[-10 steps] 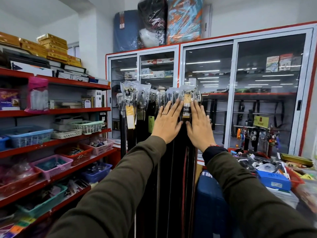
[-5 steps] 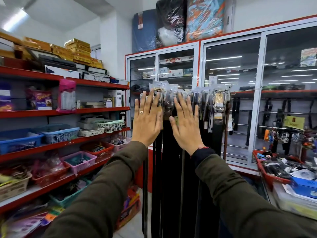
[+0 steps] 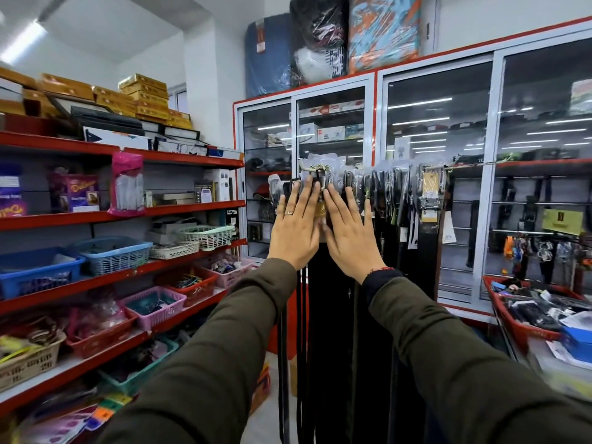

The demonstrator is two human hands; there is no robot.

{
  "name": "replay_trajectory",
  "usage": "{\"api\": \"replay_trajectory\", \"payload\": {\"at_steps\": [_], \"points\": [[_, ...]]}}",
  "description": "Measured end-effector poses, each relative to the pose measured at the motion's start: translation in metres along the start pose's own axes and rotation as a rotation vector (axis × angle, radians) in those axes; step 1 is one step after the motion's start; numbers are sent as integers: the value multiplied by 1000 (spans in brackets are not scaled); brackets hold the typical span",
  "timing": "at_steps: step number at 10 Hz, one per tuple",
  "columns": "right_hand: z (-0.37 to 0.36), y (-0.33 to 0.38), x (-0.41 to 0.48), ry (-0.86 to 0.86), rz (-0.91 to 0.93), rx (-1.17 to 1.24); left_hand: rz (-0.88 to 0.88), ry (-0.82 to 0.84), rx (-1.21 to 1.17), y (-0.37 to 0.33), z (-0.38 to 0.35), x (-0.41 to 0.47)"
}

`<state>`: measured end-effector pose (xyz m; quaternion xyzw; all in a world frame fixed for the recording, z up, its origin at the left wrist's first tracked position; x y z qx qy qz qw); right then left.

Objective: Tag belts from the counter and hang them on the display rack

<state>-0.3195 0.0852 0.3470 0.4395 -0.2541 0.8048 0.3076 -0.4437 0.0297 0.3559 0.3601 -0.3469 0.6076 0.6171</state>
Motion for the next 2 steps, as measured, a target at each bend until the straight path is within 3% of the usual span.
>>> {"api": "replay_trajectory", "payload": {"at_steps": [2], "points": [[17,-8,-21,-39,7,188,31,-110,9,-17,7,-11]]}}
Point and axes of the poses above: each hand's wrist, its own x-axis towards the middle knuckle, its own z-axis out of the back of the hand, y = z × x, the point moved 2 cm from there along x, towards the middle knuckle, and after that the axes turned 6 degrees about -x, right-handed, at the moved point
